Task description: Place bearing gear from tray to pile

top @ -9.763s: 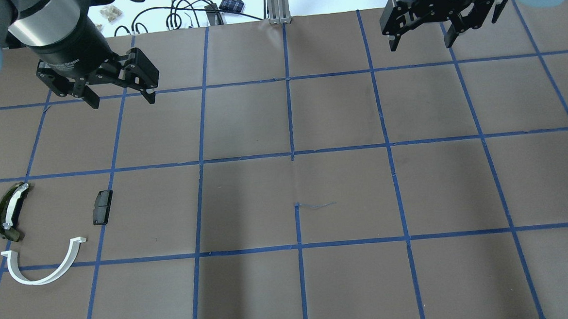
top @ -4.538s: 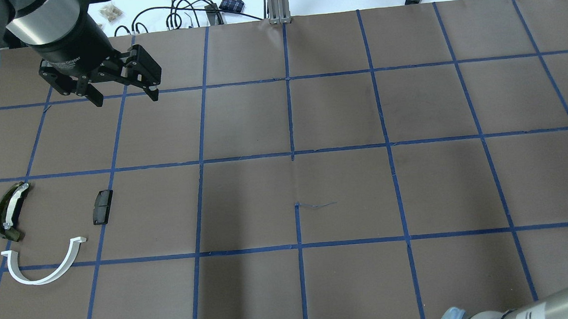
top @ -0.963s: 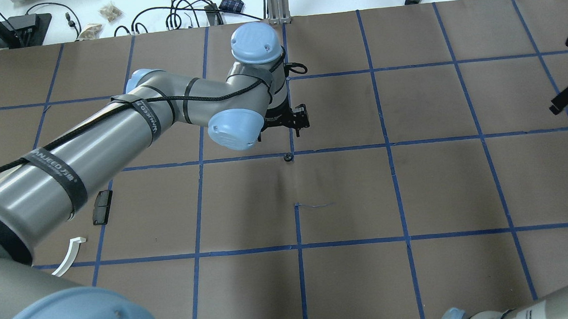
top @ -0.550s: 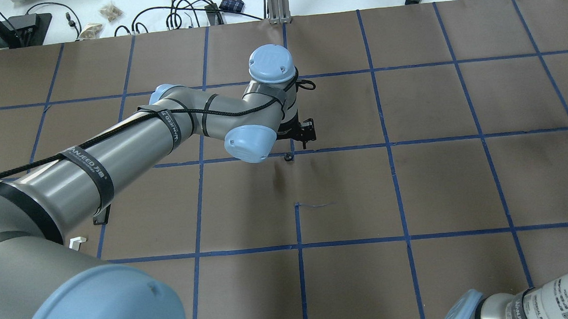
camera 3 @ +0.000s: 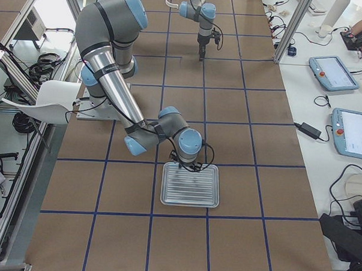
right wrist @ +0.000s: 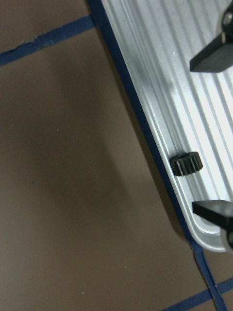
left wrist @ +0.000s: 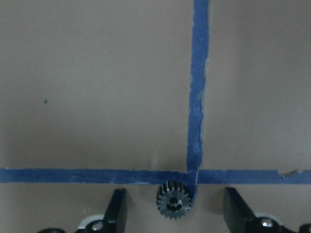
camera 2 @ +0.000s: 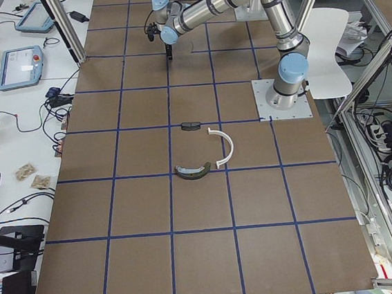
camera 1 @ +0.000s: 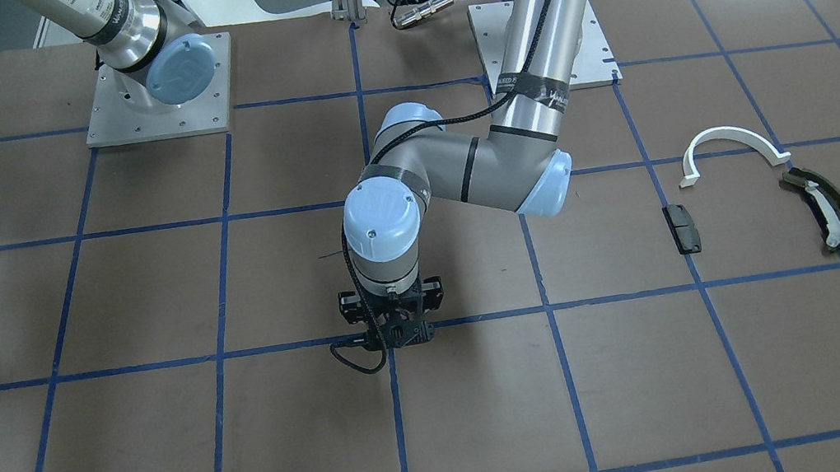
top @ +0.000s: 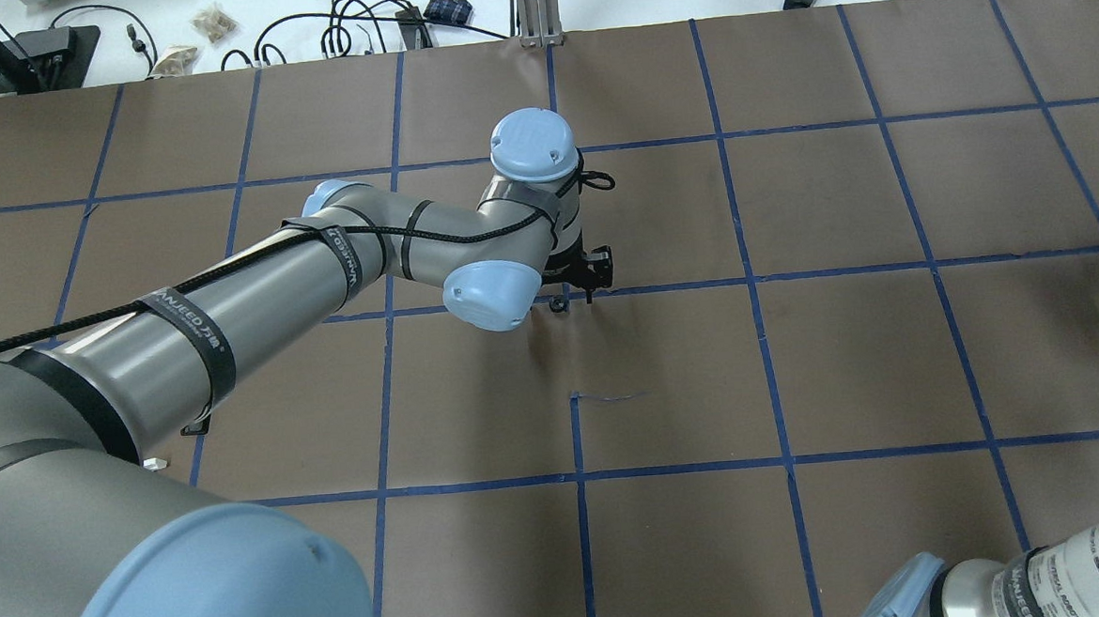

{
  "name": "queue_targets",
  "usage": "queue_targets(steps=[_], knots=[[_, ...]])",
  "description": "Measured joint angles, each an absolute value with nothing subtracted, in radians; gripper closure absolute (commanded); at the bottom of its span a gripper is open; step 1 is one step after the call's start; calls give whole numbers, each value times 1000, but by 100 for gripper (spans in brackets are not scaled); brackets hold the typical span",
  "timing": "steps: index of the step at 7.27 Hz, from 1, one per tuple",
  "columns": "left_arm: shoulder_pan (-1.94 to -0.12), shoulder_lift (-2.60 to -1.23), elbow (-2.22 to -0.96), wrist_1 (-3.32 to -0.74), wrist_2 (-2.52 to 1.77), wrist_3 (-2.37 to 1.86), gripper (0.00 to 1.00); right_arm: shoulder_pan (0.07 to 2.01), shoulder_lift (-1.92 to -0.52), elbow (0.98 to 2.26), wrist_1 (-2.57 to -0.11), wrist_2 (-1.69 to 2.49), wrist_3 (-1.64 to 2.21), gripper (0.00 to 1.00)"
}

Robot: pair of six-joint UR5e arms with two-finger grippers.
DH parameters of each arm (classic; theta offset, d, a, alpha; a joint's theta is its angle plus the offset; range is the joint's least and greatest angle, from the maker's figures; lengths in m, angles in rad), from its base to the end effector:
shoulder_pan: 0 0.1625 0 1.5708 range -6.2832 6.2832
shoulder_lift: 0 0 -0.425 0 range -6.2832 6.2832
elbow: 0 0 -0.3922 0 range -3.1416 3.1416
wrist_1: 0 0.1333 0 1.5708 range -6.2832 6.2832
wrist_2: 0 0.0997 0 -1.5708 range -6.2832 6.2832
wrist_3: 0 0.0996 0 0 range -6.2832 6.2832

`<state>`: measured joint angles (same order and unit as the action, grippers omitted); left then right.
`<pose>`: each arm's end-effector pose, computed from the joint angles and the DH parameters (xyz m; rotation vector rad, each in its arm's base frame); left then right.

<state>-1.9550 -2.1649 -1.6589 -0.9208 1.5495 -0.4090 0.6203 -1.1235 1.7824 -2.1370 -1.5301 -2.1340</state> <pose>-0.3650 -0.5414 0.1647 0.0394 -3.1336 -0.0595 -0.3954 -0.4512 0.1972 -1.6974 2.5307 -0.0579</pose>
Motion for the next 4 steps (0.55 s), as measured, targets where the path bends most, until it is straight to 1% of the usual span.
queue_targets(steps=[2,3,4], knots=[[-1952,-2161,-1648,-921,1544,-403,100,614,-1126,1809,-2140,-1525,-2160,33],[-1950,-2154,-1643,-922,1541,-404,100,614,-1126,1813,-2141,-1524,-2162,39],[-1947,-2143,-1639,-923,1540,-403,100,614,-1125,1815,-2142,-1523,-2166,49]])
